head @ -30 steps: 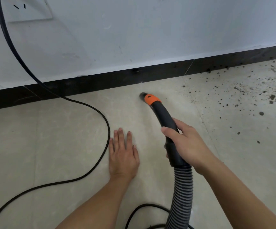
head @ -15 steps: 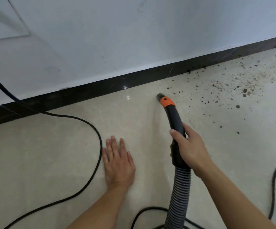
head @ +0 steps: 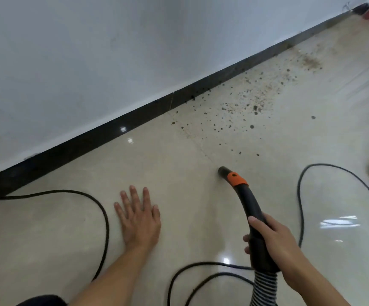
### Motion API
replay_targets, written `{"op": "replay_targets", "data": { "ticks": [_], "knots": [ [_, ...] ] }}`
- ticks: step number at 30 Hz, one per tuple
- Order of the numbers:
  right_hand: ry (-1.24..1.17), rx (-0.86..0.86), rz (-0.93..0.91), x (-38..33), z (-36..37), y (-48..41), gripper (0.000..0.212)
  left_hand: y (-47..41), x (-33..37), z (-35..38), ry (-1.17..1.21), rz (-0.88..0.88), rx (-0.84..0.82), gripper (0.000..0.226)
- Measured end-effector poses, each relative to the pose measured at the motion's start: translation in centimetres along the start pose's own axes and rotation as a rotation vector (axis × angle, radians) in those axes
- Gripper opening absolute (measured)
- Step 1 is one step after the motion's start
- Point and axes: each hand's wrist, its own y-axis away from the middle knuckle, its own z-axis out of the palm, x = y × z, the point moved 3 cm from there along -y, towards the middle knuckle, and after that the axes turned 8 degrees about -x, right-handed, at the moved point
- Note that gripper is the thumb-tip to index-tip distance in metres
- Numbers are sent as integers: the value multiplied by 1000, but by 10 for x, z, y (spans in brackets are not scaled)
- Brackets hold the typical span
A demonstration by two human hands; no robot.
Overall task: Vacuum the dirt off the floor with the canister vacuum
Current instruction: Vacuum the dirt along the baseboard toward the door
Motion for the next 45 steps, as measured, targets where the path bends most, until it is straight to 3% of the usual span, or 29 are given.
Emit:
{"op": "replay_targets", "data": {
  "ticks": [5,8,13,16,21,31,45],
  "knots": [
    [-15,60,-23,29,-11,3,15,-51,38,-21,-49,168,10,64],
    [43,117,-66,38,-15,-3,18,-76,71,-25,-11,116,33,65],
    [205,-42,-183,12,7,-48,27,-82,86,-16,-6,60,99,65],
    [285,-31,-253,-12,18,-73,33,-80,86,-16,-13,55,111,65],
    [271,31,-172,-10,-6,-78,39,-80,86,-17,-22,51,96,64],
    [421,-38,-287,-85,34,-129,31,-85,86,-16,-47,35,114,65],
    [407,-110,-383,-118,65,-151,23,-88,84,-12,-5,48,123,64]
  ]
}}
